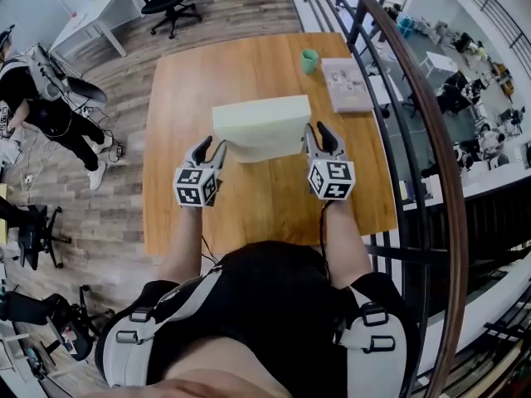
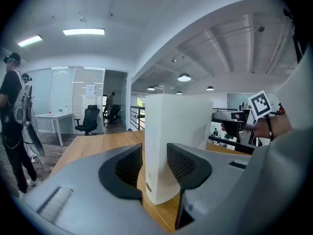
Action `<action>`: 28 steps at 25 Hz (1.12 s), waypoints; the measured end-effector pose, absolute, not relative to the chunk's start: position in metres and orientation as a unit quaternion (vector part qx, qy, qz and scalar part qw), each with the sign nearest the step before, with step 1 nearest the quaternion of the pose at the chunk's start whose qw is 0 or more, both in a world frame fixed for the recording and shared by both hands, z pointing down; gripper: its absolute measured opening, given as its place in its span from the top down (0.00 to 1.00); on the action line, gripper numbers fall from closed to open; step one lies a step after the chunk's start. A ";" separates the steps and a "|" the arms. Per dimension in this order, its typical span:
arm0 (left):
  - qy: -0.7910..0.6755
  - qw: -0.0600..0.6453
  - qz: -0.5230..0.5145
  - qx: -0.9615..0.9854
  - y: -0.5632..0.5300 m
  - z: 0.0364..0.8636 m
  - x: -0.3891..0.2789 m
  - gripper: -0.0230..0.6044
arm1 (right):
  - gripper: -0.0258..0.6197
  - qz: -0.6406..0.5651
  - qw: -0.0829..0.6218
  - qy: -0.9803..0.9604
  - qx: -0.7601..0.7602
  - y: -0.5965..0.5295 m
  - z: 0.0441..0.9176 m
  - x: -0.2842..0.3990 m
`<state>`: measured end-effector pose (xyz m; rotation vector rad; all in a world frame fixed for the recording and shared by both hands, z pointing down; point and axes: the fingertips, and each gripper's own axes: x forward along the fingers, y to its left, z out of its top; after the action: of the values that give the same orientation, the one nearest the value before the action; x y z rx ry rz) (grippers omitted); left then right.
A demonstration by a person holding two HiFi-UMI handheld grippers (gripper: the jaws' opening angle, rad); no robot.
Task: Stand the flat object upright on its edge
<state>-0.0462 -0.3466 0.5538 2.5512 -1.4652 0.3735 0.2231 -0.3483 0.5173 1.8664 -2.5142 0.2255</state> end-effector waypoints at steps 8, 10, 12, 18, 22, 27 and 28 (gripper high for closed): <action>-0.542 0.035 0.045 0.838 -0.335 0.475 -0.076 0.89 | 0.90 -0.004 -0.050 -0.785 0.618 -0.332 0.439 0.234; -0.552 0.032 0.035 0.832 -0.331 0.458 -0.088 0.90 | 0.95 -0.020 -0.050 -0.778 0.626 -0.328 0.424 0.235; -0.564 0.028 0.029 0.825 -0.326 0.448 -0.101 0.93 | 0.95 -0.037 -0.035 -0.771 0.635 -0.325 0.416 0.234; -0.583 0.004 0.035 0.812 -0.314 0.439 -0.115 0.95 | 0.95 -0.041 -0.012 -0.764 0.644 -0.317 0.421 0.237; -0.582 -0.002 0.037 0.812 -0.314 0.443 -0.112 0.96 | 0.95 -0.044 0.001 -0.771 0.636 -0.317 0.430 0.231; -0.577 -0.008 0.040 0.815 -0.314 0.440 -0.107 0.96 | 0.95 -0.041 -0.011 -0.776 0.629 -0.314 0.424 0.228; -0.577 -0.009 0.040 0.816 -0.313 0.439 -0.107 0.96 | 0.95 -0.042 -0.015 -0.778 0.627 -0.313 0.421 0.226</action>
<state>-0.1074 -0.3132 0.4390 2.5782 -1.8221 0.1258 0.2265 -0.3127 0.4209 1.9879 -2.4683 -0.1338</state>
